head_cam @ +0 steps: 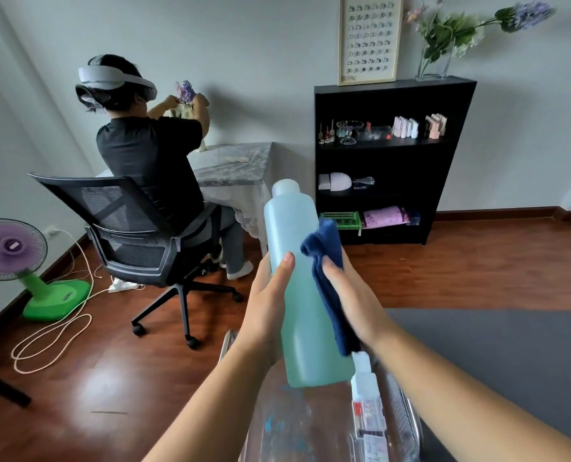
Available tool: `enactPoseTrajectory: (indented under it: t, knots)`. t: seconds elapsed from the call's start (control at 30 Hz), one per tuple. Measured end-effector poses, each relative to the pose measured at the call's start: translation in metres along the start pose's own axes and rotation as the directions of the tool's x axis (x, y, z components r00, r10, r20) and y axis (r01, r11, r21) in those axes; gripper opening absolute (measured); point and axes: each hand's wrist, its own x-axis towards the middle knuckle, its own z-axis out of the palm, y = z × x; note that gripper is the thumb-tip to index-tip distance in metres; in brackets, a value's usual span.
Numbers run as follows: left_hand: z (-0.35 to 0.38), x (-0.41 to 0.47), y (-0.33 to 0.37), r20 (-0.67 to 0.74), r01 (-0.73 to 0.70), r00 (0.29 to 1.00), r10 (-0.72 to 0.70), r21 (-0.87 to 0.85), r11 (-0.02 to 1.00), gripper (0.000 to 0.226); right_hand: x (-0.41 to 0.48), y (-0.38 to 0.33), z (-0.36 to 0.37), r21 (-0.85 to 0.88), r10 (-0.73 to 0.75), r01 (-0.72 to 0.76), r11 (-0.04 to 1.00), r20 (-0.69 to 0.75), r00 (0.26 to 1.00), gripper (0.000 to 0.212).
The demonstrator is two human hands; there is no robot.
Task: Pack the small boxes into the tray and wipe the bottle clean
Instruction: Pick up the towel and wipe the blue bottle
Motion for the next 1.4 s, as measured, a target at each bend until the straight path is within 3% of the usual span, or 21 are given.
enactPoseTrajectory:
  t: [0.17,0.27,0.43,0.57,0.77,0.87,0.97,1.17,1.27,1.4]
  knots:
    - [0.0,0.007,0.003,-0.018,-0.032,0.999,0.036,0.188,0.982,0.032,-0.049,0.019,0.014,-0.033,-0.048,0.046,0.998,-0.089,0.995,0.052]
    - [0.004,0.006,0.0,0.021,-0.109,0.994,0.108,0.306,0.946,0.045,-0.037,0.015,0.016,-0.193,-0.108,0.085,0.978,-0.115,0.987,0.058]
    - [0.012,-0.006,-0.005,0.189,-0.141,0.977,0.097,0.235,0.962,0.065,0.03,-0.011,-0.011,-0.28,-0.127,0.078,0.957,-0.163,0.978,0.056]
    - [0.014,-0.012,-0.013,0.141,-0.124,0.986,0.092,0.232,0.965,0.091,0.05,-0.017,-0.02,-0.241,-0.067,0.044,0.97,-0.09,0.994,0.054]
    - [0.011,-0.009,0.0,0.114,-0.142,0.984,0.135,0.053,0.988,0.065,-0.014,0.005,-0.011,-0.044,0.003,-0.004,0.999,-0.014,1.0,0.04]
    - [0.009,-0.003,0.007,0.047,-0.124,0.992,0.119,0.121,0.985,0.064,-0.047,0.014,0.004,-0.084,-0.07,0.068,0.994,-0.027,0.997,0.051]
    - [0.01,0.001,0.007,0.079,-0.109,0.993,0.093,0.227,0.968,0.061,-0.048,0.016,0.012,-0.155,-0.122,0.11,0.982,-0.072,0.99,0.058]
    - [0.016,-0.012,-0.002,0.264,-0.119,0.96,0.095,0.077,0.99,0.06,0.022,-0.017,-0.01,-0.31,-0.158,0.088,0.947,-0.207,0.966,0.055]
    - [0.02,-0.019,-0.006,0.238,-0.17,0.959,0.154,0.048,0.984,0.058,0.046,-0.034,-0.019,-0.232,-0.118,0.08,0.969,-0.154,0.981,0.048]
    - [0.017,-0.013,0.004,0.139,-0.204,0.971,0.195,0.048,0.978,0.056,0.01,-0.021,-0.009,-0.058,-0.022,0.019,0.998,-0.052,0.998,0.034]
